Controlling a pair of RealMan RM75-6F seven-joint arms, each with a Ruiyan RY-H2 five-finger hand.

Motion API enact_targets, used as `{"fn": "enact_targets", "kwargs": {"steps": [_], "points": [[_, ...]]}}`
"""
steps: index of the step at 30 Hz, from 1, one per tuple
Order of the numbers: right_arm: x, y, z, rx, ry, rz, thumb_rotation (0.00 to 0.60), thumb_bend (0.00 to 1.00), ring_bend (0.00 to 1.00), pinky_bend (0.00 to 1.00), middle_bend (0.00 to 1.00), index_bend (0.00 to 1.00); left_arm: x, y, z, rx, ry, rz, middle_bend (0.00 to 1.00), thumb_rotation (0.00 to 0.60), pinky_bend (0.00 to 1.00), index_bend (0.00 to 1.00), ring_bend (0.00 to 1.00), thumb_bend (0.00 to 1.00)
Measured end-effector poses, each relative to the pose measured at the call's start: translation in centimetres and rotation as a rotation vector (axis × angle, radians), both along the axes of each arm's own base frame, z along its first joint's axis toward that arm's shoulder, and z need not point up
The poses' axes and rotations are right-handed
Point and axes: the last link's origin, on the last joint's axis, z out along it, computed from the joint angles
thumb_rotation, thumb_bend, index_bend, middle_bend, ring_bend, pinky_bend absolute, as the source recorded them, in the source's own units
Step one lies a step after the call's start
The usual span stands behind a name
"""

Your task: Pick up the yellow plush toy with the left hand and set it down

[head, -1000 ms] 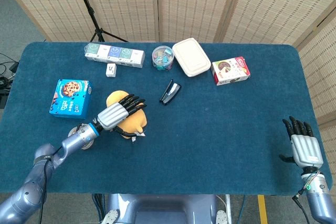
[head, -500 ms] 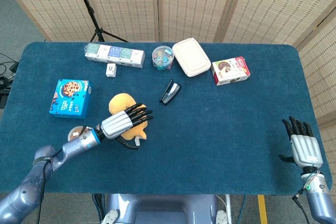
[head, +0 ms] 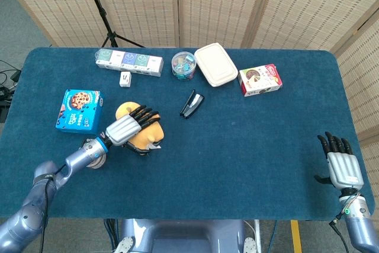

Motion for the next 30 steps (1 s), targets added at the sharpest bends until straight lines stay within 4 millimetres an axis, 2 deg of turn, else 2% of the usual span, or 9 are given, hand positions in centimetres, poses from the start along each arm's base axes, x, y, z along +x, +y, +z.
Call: {"fn": "enact_targets", "kwargs": {"steps": [6, 14, 30], "points": [[0.0, 0.0, -0.1, 0.004, 0.0, -0.003, 0.6, 0.04, 0.0, 0.0, 0.0, 0.0, -1.5, 1.7, 1.3, 0.066, 0.048, 0.094, 0.0, 0.0, 0.0, 0.0, 0.0, 0.0], [-0.1, -0.2, -0.4, 0.016, 0.002, -0.006, 0.6, 0.04, 0.0, 0.0, 0.0, 0.0, -2.4, 3.3, 2.9, 0.127, 0.037, 0.189, 0.0, 0.0, 0.0, 0.0, 0.0, 0.0], [0.0, -0.1, -0.6, 0.019, 0.004, -0.007, 0.6, 0.04, 0.0, 0.0, 0.0, 0.0, -2.9, 4.0, 4.4, 0.165, -0.05, 0.262, 0.0, 0.0, 0.0, 0.0, 0.0, 0.0]]}}
